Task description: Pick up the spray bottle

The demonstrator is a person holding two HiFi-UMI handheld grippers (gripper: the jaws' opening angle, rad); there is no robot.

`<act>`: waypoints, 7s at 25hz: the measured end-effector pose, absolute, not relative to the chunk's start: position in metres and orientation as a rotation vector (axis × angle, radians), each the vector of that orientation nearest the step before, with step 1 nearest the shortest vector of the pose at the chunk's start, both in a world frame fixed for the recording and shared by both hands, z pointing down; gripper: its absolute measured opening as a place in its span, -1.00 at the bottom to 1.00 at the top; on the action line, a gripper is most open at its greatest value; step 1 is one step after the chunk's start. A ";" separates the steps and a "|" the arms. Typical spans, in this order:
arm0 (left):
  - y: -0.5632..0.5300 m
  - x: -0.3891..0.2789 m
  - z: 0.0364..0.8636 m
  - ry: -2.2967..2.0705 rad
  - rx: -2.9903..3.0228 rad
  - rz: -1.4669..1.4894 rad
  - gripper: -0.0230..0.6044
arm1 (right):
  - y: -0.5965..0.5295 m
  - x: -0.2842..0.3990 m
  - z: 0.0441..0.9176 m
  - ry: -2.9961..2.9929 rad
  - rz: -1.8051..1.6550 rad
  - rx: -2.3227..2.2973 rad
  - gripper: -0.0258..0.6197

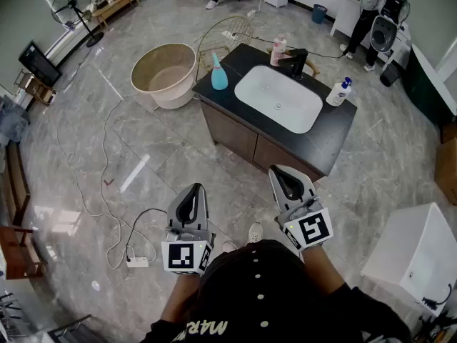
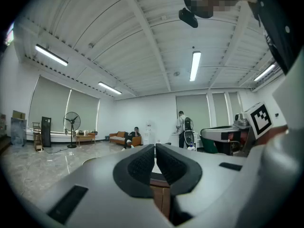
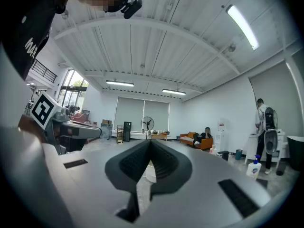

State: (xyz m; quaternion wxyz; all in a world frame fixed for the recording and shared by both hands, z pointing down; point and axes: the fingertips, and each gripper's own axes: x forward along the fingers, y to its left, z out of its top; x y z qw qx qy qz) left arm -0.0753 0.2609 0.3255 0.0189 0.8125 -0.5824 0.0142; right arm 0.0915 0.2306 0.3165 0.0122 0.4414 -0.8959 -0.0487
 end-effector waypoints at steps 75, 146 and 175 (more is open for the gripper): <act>-0.143 -0.177 0.353 -1.741 2.480 0.079 -0.86 | -0.187 -0.004 0.363 -2.690 -0.035 1.416 -0.94; -0.220 -0.174 0.353 -1.740 2.474 0.096 -0.86 | -0.259 0.003 0.345 -2.691 -0.088 1.387 -0.52; -0.209 -0.153 0.321 -1.743 2.556 0.056 -0.86 | -0.226 0.043 0.312 -2.705 -0.153 1.514 -0.53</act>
